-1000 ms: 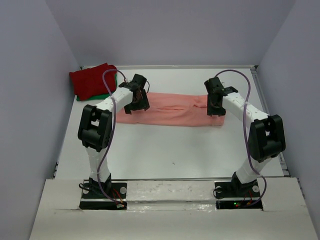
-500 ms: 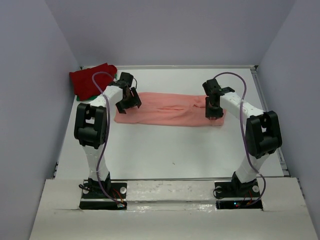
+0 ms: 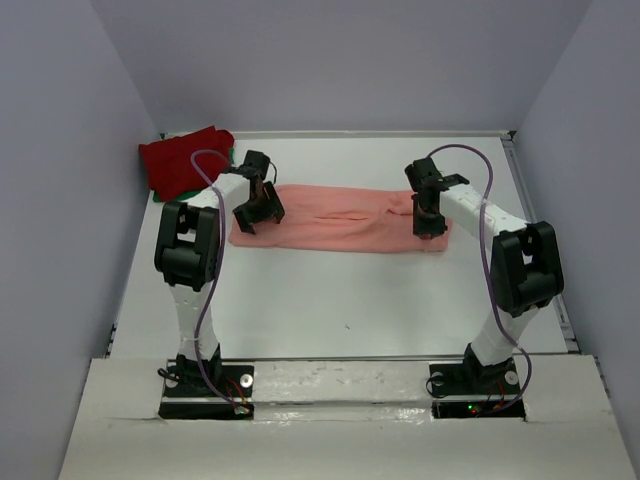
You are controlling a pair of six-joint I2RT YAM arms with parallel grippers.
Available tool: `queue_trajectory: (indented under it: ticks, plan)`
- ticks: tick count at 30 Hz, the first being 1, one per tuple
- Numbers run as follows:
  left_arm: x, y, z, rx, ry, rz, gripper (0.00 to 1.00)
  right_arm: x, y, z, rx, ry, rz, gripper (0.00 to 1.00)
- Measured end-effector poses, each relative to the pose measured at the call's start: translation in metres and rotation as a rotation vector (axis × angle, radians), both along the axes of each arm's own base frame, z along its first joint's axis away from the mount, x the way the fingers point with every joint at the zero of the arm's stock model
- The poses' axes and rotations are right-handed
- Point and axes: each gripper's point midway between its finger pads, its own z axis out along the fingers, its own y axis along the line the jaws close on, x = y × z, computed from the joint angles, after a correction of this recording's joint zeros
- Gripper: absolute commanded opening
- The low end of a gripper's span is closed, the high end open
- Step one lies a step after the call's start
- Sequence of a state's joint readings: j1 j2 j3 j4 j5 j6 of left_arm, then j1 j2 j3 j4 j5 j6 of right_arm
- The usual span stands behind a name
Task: Fold and stack the t-shirts
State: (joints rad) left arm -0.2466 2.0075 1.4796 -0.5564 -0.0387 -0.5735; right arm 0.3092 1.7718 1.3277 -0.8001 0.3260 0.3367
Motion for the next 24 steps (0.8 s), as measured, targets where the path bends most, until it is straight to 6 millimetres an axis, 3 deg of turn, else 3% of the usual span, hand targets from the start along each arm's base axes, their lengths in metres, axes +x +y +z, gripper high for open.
queue_trajectory:
  ticks: [3,14,20,24]
  plan:
    - [-0.0014,0.0011,-0.0086,0.008,0.019,0.003,0.82,0.0003,-0.0012,0.0003,-0.007,-0.002,-0.002,0.34]
    - [-0.0008,0.0004,-0.0094,0.002,0.015,0.012,0.82,-0.0007,-0.0021,-0.0071,-0.016,0.019,-0.004,0.33]
    - [-0.0003,0.0002,-0.0093,0.001,0.012,0.012,0.82,0.0009,-0.0015,-0.0053,-0.016,0.018,-0.005,0.17]
    - [-0.0002,0.0005,-0.0091,-0.001,0.012,0.013,0.82,0.0019,-0.0012,-0.0046,-0.015,0.017,-0.011,0.13]
